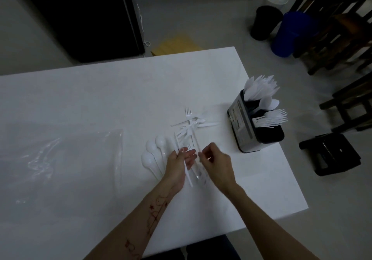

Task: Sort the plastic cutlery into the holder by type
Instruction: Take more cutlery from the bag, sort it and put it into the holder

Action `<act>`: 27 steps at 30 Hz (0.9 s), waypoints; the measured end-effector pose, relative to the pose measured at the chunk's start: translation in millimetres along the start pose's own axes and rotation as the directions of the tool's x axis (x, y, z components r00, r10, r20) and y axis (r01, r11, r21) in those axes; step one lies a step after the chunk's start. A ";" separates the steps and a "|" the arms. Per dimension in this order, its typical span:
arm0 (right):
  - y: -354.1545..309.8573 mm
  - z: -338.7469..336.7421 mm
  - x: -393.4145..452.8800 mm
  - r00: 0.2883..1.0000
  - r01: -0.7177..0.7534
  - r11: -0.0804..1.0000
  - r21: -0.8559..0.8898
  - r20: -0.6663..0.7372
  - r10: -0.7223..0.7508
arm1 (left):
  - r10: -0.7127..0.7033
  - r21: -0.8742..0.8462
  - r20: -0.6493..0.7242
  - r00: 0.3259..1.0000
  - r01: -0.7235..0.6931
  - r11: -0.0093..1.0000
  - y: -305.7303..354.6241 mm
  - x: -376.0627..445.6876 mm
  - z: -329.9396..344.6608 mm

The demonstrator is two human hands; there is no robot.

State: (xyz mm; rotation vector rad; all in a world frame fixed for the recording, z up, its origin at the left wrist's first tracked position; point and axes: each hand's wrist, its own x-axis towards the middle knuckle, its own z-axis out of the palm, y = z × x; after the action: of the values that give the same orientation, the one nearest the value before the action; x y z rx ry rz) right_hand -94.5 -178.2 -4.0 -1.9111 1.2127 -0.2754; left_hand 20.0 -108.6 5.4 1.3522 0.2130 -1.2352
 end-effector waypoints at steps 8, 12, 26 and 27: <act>0.3 -1.7 14.0 0.988 0.124 0.981 -0.146 0.111 -0.109 | -0.021 -0.211 -0.172 0.985 -0.016 0.977 5.0 1.3 3.2; -10.8 2.8 66.4 0.987 -0.153 0.988 0.031 -0.032 0.154 | -0.004 -0.206 -0.229 0.973 -0.044 0.978 5.4 -1.1 -16.8; -27.3 19.5 96.3 0.999 -0.043 0.972 -0.231 -0.030 0.037 | 0.060 -0.181 -0.228 0.972 -0.103 0.978 0.1 -7.5 -38.8; -23.2 15.3 96.7 0.994 -0.081 0.957 -0.279 -0.096 0.056 | 0.059 -0.172 -0.227 0.972 -0.100 0.980 0.0 -6.2 -37.0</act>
State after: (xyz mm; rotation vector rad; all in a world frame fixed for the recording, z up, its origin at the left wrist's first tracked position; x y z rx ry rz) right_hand -21.7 -245.8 -19.2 -2.1124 1.4375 -0.1559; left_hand 36.4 -75.5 -1.1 1.3234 0.4144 -0.9726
